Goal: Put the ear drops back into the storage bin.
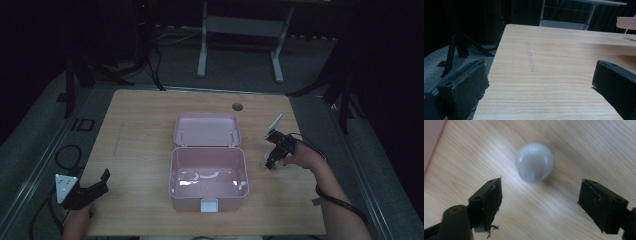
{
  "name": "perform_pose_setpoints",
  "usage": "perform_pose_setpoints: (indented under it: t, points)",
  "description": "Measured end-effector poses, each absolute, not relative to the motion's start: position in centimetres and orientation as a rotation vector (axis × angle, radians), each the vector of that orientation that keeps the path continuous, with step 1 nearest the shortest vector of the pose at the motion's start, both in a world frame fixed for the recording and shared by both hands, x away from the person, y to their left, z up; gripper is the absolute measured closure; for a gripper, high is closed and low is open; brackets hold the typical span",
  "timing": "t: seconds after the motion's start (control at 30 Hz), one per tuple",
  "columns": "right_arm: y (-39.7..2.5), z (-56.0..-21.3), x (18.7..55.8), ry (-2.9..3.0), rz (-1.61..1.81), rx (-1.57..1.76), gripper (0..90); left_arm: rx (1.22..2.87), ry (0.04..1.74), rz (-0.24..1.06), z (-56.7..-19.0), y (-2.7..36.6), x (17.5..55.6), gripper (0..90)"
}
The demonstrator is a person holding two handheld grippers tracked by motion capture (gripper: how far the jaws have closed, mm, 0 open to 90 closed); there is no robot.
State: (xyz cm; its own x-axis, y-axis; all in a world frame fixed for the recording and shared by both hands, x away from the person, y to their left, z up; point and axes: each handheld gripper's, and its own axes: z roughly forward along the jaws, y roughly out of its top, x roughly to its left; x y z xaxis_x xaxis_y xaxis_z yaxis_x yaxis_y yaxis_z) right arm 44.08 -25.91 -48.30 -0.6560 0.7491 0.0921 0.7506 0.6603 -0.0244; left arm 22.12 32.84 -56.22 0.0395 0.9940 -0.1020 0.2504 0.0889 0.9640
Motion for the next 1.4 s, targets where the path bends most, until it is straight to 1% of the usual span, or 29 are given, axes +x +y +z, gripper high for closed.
perform_pose_setpoints:
  t: [0.13,0.17,0.23,0.27,0.37,0.43,0.6,0.7,0.73,0.77,0.8,0.87,0.93,1.4]
  points:
    - [-24.8,-48.8,44.9,-2.772,-0.004,-1.263,26.1,1.341,1.393,0.969,-56.2,32.8,22.1,0.5]
    - [-24.7,-48.9,44.9,-2.778,0.002,-1.256,29.8,1.341,1.392,0.969,-56.2,32.8,22.1,0.5]
    - [-24.5,-49.0,45.0,-2.776,0.005,-1.249,31.1,1.341,1.392,0.968,-56.2,32.9,22.1,0.5]
    - [-24.1,-49.2,45.0,-2.781,0.011,-1.241,34.6,1.341,1.392,0.968,-56.2,32.9,22.1,0.5]
    - [-24.0,-49.4,45.2,-2.780,0.016,-1.252,36.4,1.341,1.391,0.968,-56.2,32.9,22.1,0.5]
    - [-23.9,-49.7,45.4,-2.767,0.026,-1.267,41.1,1.341,1.390,0.969,-56.2,32.8,22.1,0.5]
    - [-23.8,-50.3,45.5,-2.748,0.057,-1.271,45.4,1.342,1.390,0.967,-56.2,32.8,22.1,0.5]
    - [-23.6,-50.7,45.5,-2.740,0.060,-1.272,51.2,1.342,1.390,0.968,-56.2,32.8,22.1,0.5]
    - [-23.6,-50.7,45.5,-2.740,0.060,-1.272,51.2,1.342,1.390,0.968,-56.2,32.8,22.1,0.5]
    - [-23.5,-50.8,45.5,-2.739,0.062,-1.273,54.6,1.342,1.389,0.968,-56.2,32.8,22.1,0.5]
    - [-23.5,-50.8,45.5,-2.739,0.062,-1.273,54.6,1.342,1.389,0.968,-56.2,32.8,22.1,0.5]
    - [-23.4,-50.9,45.5,-2.753,0.072,-1.272,57.7,1.342,1.391,0.967,-56.2,32.8,22.1,0.5]
    - [-23.3,-50.7,45.5,-2.767,0.083,-1.269,59.4,1.341,1.391,0.968,-56.2,32.8,22.1,0.5]
    - [-23.2,-49.9,44.3,-2.904,0.121,-1.092,59.6,1.342,1.391,0.968,-56.2,32.8,22.1,0.5]
